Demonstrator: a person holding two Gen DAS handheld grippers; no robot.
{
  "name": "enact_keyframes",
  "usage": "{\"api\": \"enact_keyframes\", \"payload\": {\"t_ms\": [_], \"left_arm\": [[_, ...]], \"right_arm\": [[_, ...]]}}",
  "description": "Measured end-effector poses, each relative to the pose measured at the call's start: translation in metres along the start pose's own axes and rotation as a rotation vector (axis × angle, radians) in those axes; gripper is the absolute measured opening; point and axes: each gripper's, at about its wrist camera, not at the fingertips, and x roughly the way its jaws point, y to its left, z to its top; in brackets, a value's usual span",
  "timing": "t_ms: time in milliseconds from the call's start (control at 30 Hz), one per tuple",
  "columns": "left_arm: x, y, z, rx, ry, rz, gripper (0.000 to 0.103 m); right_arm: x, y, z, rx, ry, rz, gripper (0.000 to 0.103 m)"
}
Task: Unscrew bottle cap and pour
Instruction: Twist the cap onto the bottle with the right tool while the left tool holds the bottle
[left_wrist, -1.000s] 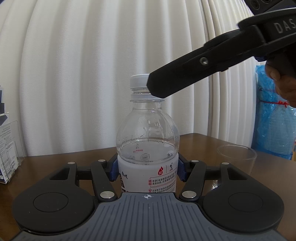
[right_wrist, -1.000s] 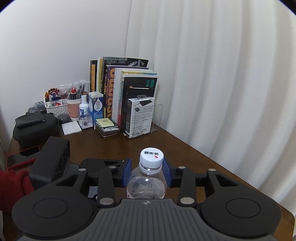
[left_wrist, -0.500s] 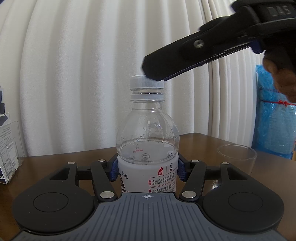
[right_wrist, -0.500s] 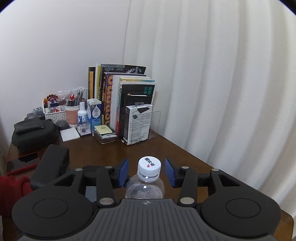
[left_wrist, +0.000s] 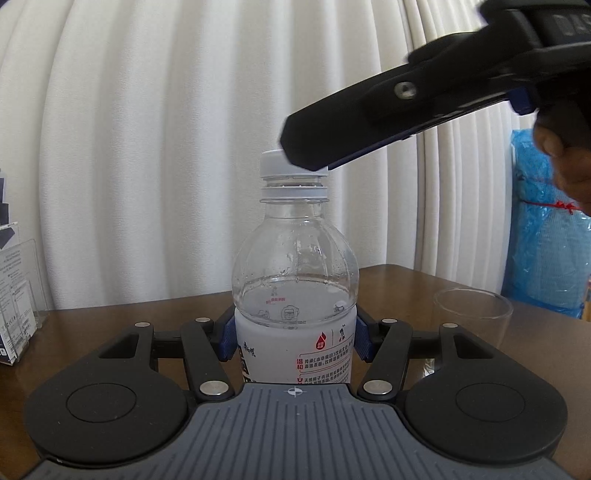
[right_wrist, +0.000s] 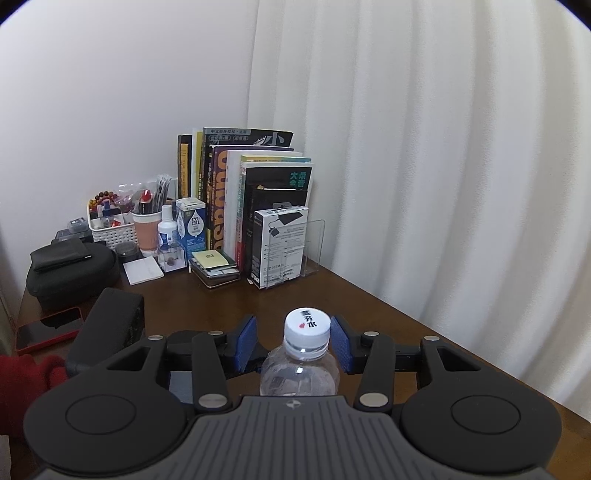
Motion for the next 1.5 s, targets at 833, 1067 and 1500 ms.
{"api": "enact_keyframes", "payload": {"t_ms": [833, 1067, 1500], "left_arm": [[0.005, -0.003, 0.0, -0.001, 0.013, 0.002, 0.058], [0.004, -0.005, -0.001, 0.001, 0.015, 0.007, 0.058], [0.003, -0.005, 0.001, 0.001, 0.014, 0.006, 0.058]], "right_arm": [[0.0, 0.003, -0.002, 0.022, -0.019, -0.001, 0.052], [-0.011, 0.016, -0.003, -0.015, -0.031, -0.01, 0.052], [0.007, 0.002, -0.007, 0.077, -0.087, -0.095, 0.05]]}}
